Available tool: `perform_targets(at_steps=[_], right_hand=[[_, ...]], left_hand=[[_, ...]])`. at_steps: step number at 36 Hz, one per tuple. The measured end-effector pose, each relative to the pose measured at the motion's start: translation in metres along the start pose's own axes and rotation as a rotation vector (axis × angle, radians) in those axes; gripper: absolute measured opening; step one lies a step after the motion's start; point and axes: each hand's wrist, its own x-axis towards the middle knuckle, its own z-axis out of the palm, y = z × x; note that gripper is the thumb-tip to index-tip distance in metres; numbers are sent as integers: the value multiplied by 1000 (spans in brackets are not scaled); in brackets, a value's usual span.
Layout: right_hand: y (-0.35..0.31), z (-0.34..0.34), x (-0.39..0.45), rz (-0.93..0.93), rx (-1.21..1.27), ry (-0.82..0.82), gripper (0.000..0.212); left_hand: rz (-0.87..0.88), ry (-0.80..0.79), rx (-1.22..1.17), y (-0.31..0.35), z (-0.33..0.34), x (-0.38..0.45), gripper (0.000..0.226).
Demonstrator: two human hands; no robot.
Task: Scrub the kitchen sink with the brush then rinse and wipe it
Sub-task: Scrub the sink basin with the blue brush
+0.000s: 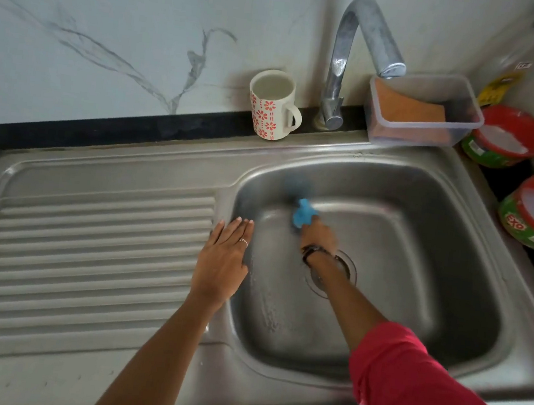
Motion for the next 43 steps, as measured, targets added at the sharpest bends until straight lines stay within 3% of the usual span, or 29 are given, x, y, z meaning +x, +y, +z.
perform_targets(at_steps=[4,8,12,17,21,28,32,43], right_hand=[[-20,37,-45,-239,-173,-122,35],[-4,37,-57,-326,-319,-103,39],[43,0,-29,-195,-370,-13,43],[98,-56,12,99,-251,150,33],[95,-69,17,199,-204,186,36],[33,1,-22,-147,-389,-18,40],[39,-3,-14,-275,-495,-5,43],[136,-90,26,136,-343,172,41]], left_hand=[[2,25,1,5,-3,-1,73],[-3,24,46,6,-3,-2,72],[-10,41,68,2,2,2,69],[-2,-47,93,5,-2,1,75],[-8,-49,150,4,1,3,84],[25,-46,221,4,5,3,90],[26,-22,203,4,7,4,89],[31,26,174,3,11,7,82]])
